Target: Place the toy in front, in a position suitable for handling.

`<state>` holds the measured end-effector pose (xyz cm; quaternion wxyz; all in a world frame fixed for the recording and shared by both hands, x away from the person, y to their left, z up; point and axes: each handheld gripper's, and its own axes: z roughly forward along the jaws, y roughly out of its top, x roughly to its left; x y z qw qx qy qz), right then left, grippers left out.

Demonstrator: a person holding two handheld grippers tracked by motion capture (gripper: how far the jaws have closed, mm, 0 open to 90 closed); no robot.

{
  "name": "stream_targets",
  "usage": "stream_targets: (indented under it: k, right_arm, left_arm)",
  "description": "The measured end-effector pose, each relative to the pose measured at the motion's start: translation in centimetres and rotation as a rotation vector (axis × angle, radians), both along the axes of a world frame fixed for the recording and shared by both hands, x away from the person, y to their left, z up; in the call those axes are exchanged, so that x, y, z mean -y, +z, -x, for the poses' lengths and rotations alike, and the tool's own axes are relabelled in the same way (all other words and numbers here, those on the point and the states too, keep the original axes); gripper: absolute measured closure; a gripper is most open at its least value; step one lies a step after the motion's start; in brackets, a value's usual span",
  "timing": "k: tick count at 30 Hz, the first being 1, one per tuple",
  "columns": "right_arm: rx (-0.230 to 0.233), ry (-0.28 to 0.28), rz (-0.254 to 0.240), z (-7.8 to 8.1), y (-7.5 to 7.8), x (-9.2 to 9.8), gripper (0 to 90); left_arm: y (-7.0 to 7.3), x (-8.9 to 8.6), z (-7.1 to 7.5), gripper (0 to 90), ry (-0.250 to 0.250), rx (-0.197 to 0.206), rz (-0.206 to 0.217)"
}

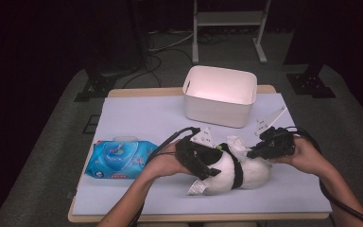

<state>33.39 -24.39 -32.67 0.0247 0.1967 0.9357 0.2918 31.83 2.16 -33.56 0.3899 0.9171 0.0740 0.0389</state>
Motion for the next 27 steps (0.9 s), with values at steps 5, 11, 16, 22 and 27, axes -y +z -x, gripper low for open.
stream_targets:
  k: [5, 11, 16, 22, 27]
  right_arm:
    - [0.0, -0.005, -0.004, 0.0, -0.1, 0.4, 85.4]
    - [0.004, -0.019, 0.0, 0.7, -0.3, 1.1, 85.7]
    - [0.016, -0.037, 0.012, 1.2, -0.5, 1.7, 86.0]
    - [0.012, -0.053, 0.008, 1.5, -0.8, 2.3, 86.3]
    - [0.008, -0.044, 0.012, 2.0, -0.9, 2.4, 86.2]
  left_arm:
    - [0.1, 0.1, 0.2, 12.6, 0.0, 0.016, -0.003]
    - [0.1, 0.5, -0.2, 13.9, 0.01, 0.04, 0.001]
    - [0.2, 0.9, -0.8, 14.1, 0.028, 0.048, 0.011]
    - [0.2, 1.0, -1.9, 14.0, 0.071, 0.048, 0.018]
    - [-0.6, 0.7, -2.2, 13.9, 0.062, 0.0, 0.044]
